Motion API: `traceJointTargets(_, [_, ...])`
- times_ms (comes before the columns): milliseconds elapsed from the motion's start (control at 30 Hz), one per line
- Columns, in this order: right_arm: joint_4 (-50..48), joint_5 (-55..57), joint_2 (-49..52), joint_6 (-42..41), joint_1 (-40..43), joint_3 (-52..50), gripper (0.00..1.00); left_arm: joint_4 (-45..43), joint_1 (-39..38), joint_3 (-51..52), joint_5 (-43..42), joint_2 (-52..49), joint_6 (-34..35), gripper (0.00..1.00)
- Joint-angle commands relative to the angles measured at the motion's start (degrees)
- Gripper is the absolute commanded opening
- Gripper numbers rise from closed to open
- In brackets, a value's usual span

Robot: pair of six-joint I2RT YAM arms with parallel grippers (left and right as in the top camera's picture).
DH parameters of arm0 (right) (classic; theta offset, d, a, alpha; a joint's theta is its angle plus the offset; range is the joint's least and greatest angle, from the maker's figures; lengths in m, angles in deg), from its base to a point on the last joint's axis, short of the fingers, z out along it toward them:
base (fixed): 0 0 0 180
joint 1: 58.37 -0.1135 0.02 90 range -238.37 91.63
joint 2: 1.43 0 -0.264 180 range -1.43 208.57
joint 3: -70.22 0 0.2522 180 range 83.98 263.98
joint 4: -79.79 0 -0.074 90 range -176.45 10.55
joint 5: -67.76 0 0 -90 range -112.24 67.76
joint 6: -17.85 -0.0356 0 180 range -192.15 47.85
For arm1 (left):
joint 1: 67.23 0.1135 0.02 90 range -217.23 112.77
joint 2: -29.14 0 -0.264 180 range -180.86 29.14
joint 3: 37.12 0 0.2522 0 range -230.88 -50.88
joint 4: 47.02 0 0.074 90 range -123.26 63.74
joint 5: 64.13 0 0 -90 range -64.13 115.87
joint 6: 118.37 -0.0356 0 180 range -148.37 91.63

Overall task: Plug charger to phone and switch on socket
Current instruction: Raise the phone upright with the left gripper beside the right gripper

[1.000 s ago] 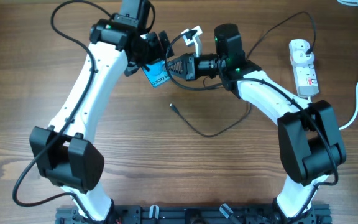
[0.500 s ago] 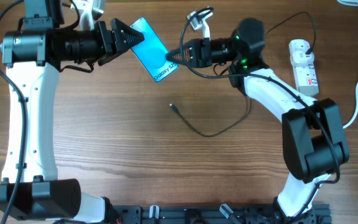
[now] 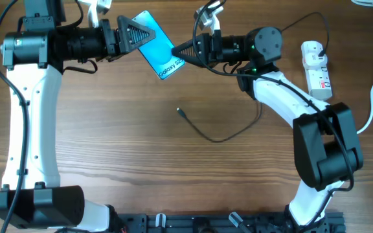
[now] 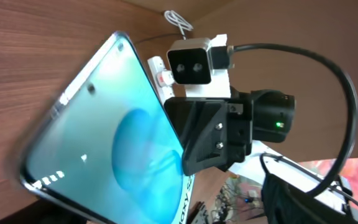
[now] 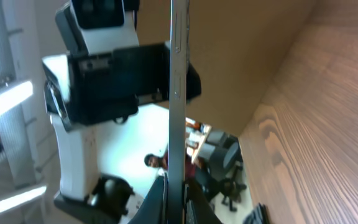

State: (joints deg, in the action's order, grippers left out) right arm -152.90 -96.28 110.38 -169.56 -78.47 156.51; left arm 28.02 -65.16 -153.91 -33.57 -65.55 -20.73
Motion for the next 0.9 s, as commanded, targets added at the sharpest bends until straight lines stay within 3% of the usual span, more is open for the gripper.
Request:
traceJointTargets(0, [-0.4, 8.5, -0.2, -1.8, -1.4, 1.0, 0.04, -3.3, -2.7, -0.1, 0.6, 0.2, -1.2, 0.71])
traceJointTargets(33, [-0.4, 8.7, -0.2, -1.8, -1.9, 1.0, 0.04, -4.9, -3.3, -0.1, 0.6, 0.2, -0.3, 0.65])
traceJointTargets(200, [-2.3, 7.1, -0.2, -1.6, -3.3, 1.0, 0.04, -8.8, -5.3, -0.1, 7.9, 0.2, 3.5, 0.57])
traceJointTargets(367, [-3.4, 3.2, -0.2, -1.2, -3.3, 1.0, 0.04, -10.8, -5.3, -0.1, 7.9, 0.1, 3.5, 0.57])
traceJointTargets(467, [-3.4, -0.8, -0.2, 0.1, -3.3, 1.0, 0.04, -10.8, -5.3, -0.1, 7.9, 0.1, 3.5, 0.59])
traceJointTargets(600, [-3.4, -3.1, -0.2, 3.0, -3.3, 1.0, 0.04, -9.1, -5.6, -0.1, 7.9, 0.1, 4.5, 0.51])
traceJointTargets(800, [-3.4, -3.4, -0.2, 3.1, -3.3, 1.0, 0.05, -5.5, -7.8, -0.1, 7.9, 0.1, 4.6, 0.51])
traceJointTargets(867, [-3.4, -3.4, -0.2, 3.2, -3.3, 1.0, 0.04, -3.7, -7.9, -0.1, 7.9, 0.1, 4.6, 0.46])
